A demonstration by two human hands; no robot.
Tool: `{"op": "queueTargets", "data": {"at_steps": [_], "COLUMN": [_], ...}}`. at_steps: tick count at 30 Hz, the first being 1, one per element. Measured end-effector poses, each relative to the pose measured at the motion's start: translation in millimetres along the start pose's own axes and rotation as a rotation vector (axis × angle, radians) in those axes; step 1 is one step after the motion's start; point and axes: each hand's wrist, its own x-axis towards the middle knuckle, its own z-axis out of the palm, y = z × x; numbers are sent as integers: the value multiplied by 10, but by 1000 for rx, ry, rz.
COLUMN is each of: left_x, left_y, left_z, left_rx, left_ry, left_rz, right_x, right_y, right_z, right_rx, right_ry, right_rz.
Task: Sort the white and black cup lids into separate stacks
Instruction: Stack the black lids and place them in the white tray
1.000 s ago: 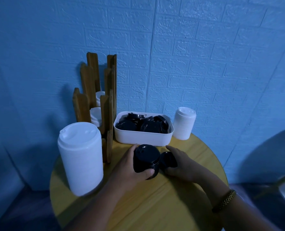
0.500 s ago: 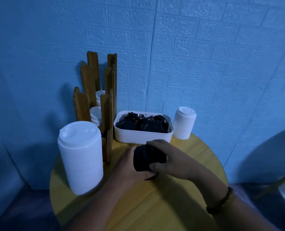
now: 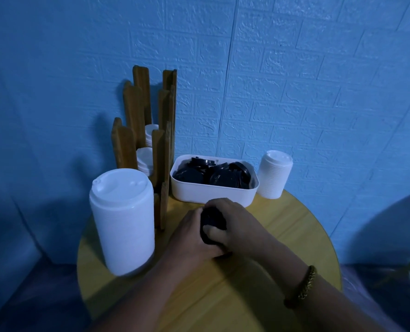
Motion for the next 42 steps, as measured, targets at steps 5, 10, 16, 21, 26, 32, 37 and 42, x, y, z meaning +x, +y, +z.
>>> {"op": "queueTargets", "data": {"at_steps": [5, 10, 16, 21, 26, 32, 37, 42], "left_x": [1, -4, -4, -2, -10, -29, -21, -35], "left_y": [14, -17, -23, -46, -35, -50, -43, -30], "left_z": [23, 30, 21, 25, 19, 17, 25, 34], "left_rx": [1, -37, -72, -90, -95, -118, -139, -145], "left_ry": [33, 15, 22, 13, 26, 13, 35, 50], "left_rz": [0, -46, -65, -75, -51, -30, -17, -7], "right_x": [26, 371, 803, 975, 952, 576, -198, -462], "right_y": [8, 265, 401, 469, 452, 349, 574, 783], "right_z": [-51, -293, -421, -341, -374, -630, -783, -474], "right_rx": [-6, -16, -211, -158, -14, 344, 396, -40], "right_ry": [-69, 259, 22, 179, 249, 447, 249, -46], "right_rz": [-4, 94, 532, 576, 492, 281, 464, 601]}}
